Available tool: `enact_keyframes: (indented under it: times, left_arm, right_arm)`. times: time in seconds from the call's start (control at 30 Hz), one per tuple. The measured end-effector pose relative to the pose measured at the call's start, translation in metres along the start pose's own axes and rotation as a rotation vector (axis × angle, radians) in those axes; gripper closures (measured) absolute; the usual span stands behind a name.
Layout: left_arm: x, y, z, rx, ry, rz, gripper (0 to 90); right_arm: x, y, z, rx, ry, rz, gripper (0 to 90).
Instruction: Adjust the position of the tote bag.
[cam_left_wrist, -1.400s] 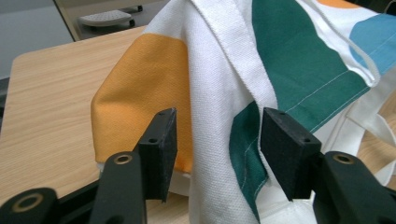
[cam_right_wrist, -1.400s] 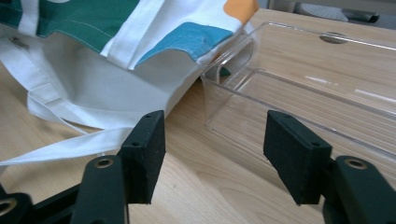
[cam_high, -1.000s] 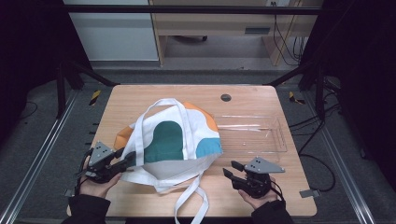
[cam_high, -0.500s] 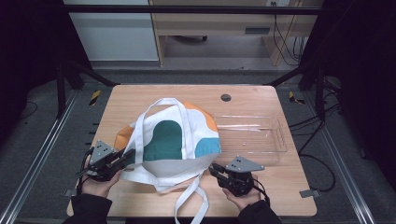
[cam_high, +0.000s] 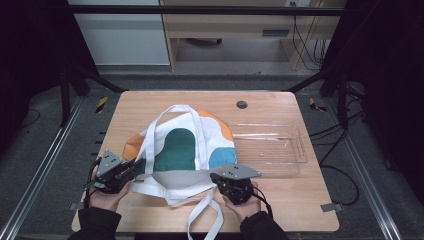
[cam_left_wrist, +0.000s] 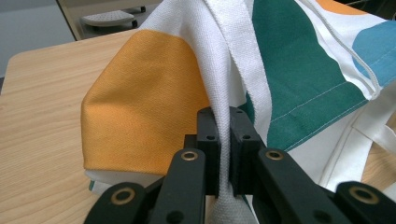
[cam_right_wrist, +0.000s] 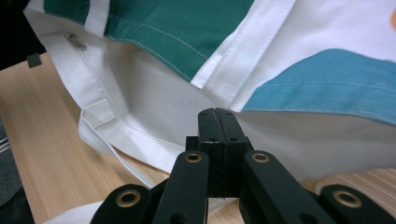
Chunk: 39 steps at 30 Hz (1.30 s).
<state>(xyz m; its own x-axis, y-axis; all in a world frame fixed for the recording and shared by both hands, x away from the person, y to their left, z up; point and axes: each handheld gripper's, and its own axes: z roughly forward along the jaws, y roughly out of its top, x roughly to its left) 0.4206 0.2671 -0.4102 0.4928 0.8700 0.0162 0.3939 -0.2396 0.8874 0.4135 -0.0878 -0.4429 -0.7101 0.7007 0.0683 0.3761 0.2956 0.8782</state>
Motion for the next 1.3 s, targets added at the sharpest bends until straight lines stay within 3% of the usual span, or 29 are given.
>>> enact_keyframes:
  times: [0.3, 0.57, 1.13, 1.3]
  left_arm:
    - [0.001, 0.000, 0.001, -0.005, 0.000, -0.007, 85.0]
    - [0.000, 0.000, 0.000, -0.011, -0.003, -0.007, 85.8]
    - [-0.001, 0.012, -0.001, -0.053, -0.027, -0.018, 87.1]
    - [0.001, 0.018, -0.001, -0.072, -0.040, -0.050, 87.2]
  right_arm:
    - [0.015, -0.009, 0.038, 0.083, 0.005, -0.023, 90.0]
    - [0.021, -0.019, 0.058, 0.148, -0.002, -0.043, 90.0]
    - [0.018, -0.030, 0.070, 0.241, -0.033, -0.057, 90.0]
    - [0.017, -0.031, 0.070, 0.239, -0.033, -0.064, 90.0]
